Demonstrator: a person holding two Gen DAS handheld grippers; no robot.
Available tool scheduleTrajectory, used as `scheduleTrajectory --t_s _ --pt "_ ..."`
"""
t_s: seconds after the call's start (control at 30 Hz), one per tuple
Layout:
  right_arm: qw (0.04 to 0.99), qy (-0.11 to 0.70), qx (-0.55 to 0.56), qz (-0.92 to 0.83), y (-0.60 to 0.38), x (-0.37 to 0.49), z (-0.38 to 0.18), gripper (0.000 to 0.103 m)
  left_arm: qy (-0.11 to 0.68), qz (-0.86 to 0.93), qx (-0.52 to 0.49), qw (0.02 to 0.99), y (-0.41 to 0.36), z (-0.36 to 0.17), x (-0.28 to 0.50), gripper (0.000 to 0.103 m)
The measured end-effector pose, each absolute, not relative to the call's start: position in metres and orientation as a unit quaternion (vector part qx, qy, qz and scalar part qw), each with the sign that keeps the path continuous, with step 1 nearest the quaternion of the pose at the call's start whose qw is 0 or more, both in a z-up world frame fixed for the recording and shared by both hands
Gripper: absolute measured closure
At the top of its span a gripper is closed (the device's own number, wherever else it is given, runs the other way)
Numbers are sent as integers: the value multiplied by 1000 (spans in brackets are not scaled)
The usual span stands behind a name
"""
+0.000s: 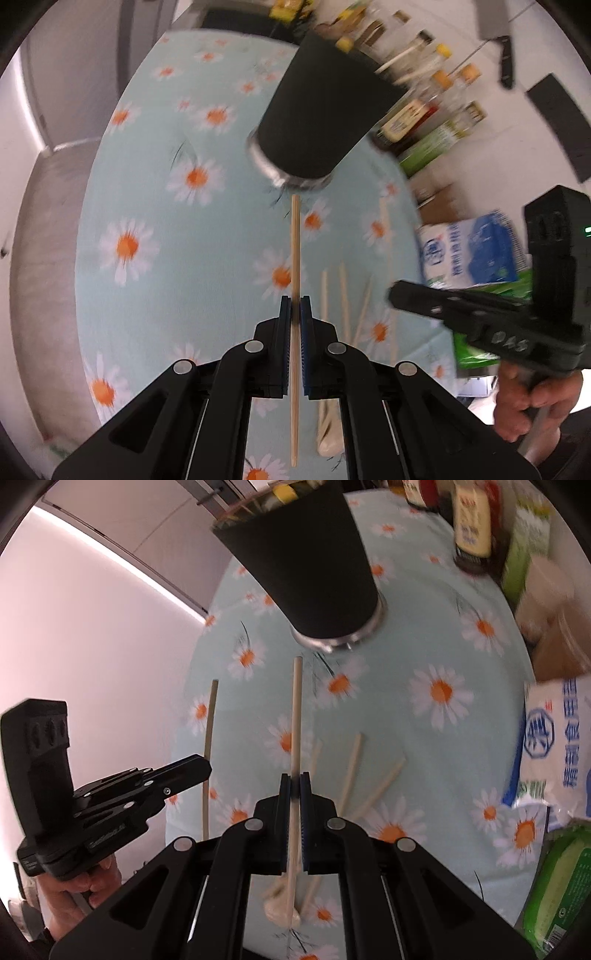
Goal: Organize utensils
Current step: 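Lift both chopsticks and carry them over the black holder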
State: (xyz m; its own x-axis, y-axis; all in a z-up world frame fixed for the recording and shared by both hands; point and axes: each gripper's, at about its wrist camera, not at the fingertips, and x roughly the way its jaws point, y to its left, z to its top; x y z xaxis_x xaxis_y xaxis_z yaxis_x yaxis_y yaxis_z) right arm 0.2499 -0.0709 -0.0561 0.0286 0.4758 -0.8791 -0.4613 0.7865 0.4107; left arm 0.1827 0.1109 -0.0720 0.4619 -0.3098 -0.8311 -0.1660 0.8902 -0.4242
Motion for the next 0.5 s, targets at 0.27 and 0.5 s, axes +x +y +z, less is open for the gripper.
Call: scheduleTrajectory --t_s 0.27,0.5 --pt "767 552 6 327 -43 267 -14 97 468 -74 -206 856 122 -27 209 99" --pt "799 486 25 353 -33 292 17 97 416 -81 -181 887 125 15 232 99"
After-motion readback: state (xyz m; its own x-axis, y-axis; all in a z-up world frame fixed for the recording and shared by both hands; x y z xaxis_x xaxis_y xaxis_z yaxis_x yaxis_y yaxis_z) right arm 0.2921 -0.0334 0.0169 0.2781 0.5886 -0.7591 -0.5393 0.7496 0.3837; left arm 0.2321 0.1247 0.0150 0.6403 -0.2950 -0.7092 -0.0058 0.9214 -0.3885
